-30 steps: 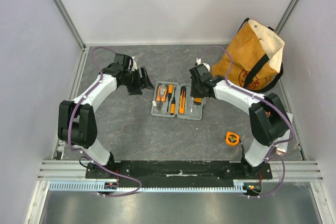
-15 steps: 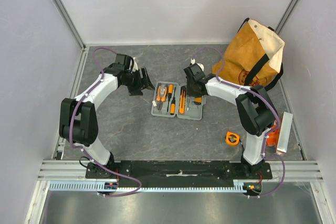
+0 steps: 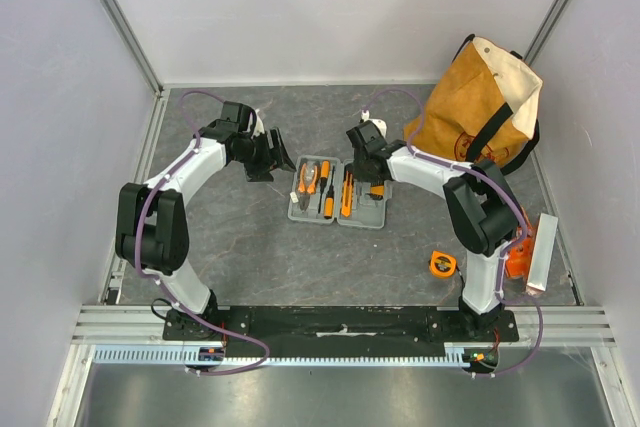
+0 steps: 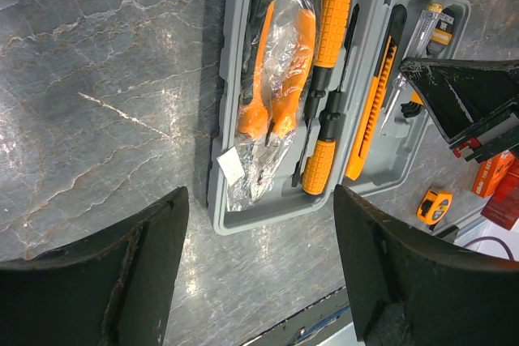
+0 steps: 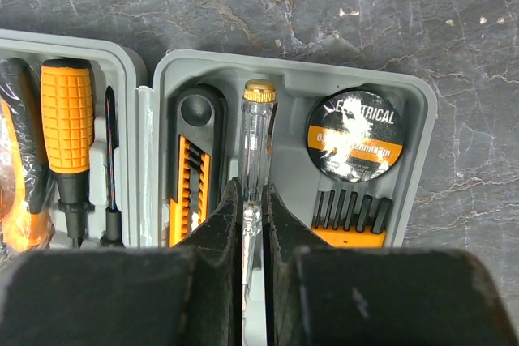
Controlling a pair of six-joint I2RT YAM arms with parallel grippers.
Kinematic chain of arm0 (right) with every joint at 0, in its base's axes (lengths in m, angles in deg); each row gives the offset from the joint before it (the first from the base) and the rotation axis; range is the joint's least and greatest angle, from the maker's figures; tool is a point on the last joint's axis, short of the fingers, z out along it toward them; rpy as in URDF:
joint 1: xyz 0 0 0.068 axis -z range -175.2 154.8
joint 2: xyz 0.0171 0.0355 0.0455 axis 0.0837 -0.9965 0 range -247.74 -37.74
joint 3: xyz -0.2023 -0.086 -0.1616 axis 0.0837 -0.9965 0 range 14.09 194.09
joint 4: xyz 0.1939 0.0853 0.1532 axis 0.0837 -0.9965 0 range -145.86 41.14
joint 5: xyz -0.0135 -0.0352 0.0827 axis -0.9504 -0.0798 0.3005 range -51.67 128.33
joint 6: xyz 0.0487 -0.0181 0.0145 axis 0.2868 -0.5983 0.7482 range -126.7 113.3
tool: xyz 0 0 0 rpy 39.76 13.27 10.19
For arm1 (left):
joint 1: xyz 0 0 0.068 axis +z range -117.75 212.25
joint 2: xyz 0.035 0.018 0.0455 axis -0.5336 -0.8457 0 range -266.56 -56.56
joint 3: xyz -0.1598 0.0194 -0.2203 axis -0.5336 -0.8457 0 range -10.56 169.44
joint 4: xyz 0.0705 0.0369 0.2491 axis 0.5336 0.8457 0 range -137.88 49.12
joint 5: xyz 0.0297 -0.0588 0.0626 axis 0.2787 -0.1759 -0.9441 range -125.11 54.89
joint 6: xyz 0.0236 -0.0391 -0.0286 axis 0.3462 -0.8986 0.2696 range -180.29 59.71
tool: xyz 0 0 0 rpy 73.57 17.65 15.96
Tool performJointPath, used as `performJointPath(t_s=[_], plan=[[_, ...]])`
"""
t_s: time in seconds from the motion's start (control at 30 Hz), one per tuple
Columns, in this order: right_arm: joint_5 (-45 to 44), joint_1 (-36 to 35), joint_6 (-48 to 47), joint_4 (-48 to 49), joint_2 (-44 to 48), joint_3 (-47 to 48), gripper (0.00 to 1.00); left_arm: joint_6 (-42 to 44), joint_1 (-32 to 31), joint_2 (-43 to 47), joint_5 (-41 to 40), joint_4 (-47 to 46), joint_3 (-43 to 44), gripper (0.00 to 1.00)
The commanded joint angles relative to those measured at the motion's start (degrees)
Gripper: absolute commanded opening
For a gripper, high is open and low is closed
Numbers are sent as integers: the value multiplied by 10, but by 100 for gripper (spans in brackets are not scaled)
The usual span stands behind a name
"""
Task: Pack the tool kit
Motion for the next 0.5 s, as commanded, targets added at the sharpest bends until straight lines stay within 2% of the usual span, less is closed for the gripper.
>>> performJointPath(t_s=[0.0,0.17,0.37,0.47], plan=[[-22,-2,-2,-6,-11,23,16,11,2,-2,11,-5,21,77],[-21,-4,6,-35,0,39,39,11,2,-2,11,-5,22,77],[-22,-4,19,-50,20,50,40,10,1,-3,19,-5,28,77],[-19,-4,25,-52,25,58,31,10,1,-2,33,-10,29,77]])
